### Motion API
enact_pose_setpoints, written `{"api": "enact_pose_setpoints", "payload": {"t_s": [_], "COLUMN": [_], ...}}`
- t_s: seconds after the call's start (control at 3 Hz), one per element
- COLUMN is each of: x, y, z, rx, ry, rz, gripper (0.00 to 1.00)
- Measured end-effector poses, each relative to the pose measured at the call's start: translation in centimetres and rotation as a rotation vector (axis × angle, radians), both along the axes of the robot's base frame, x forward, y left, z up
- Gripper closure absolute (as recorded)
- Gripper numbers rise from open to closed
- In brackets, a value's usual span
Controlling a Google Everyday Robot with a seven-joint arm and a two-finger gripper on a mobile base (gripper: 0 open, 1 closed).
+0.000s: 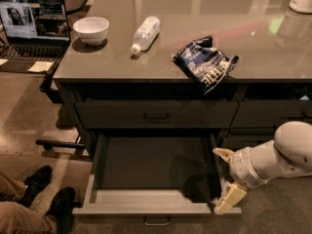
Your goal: Close middle drawer
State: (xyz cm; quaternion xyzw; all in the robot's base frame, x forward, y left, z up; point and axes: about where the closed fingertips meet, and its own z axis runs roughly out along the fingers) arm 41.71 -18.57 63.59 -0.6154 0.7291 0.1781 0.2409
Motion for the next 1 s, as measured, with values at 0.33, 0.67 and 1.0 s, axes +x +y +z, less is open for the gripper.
{"api": "enact_pose_setpoints", "payload": {"t_s": [0.33,0.67,1.0], "x": [0.0,0.0,-1.9], "y": [0.1,0.1,0.4], "z": [-0.3,-0.3,-2.3], "rx": [0.001,0.001,0.014], "ry": [0.002,0.002,0.017], "rz": [0.009,0.009,0.059], "gripper": [0.0,0.0,0.0]}}
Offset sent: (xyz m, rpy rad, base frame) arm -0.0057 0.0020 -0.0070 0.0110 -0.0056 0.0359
